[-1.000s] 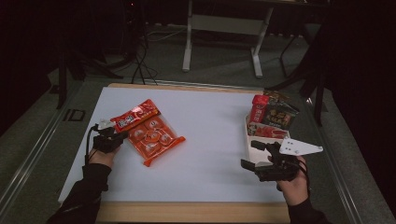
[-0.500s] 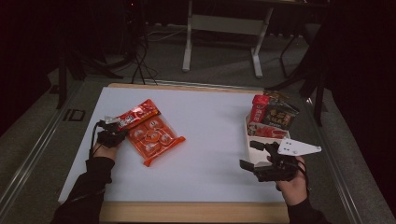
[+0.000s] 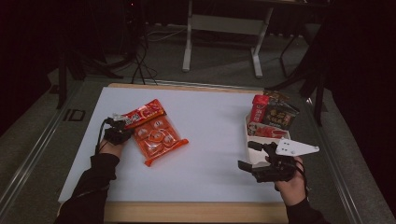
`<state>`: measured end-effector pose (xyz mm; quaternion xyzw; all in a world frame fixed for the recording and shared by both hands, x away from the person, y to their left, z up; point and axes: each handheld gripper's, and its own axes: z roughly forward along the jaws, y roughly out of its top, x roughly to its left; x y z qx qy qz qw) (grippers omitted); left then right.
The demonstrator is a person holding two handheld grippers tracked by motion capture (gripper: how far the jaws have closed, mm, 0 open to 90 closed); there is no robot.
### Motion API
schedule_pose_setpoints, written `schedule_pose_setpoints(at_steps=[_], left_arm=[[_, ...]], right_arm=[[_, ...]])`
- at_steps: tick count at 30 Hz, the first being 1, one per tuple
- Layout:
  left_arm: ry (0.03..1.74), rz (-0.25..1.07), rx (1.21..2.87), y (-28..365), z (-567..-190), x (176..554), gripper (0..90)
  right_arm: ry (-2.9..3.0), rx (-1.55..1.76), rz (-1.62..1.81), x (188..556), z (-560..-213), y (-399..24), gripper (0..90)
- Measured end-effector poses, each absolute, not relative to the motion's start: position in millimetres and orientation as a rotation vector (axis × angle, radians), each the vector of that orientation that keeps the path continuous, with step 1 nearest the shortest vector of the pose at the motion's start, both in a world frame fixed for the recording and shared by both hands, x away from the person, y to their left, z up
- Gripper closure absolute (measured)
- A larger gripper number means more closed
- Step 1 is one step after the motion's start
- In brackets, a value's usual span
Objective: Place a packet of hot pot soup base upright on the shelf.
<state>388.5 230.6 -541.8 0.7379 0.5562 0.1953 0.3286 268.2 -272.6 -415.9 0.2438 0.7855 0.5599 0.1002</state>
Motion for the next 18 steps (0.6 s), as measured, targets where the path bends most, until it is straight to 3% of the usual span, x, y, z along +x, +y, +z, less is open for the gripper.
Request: schedule_pose_setpoints(at_steps=[18], left_arm=[[1.337,0.439,2.001,179,-539,408,89.9]], right_arm=[[2.319,0.728,1.652,266,-418,-277,17.8]])
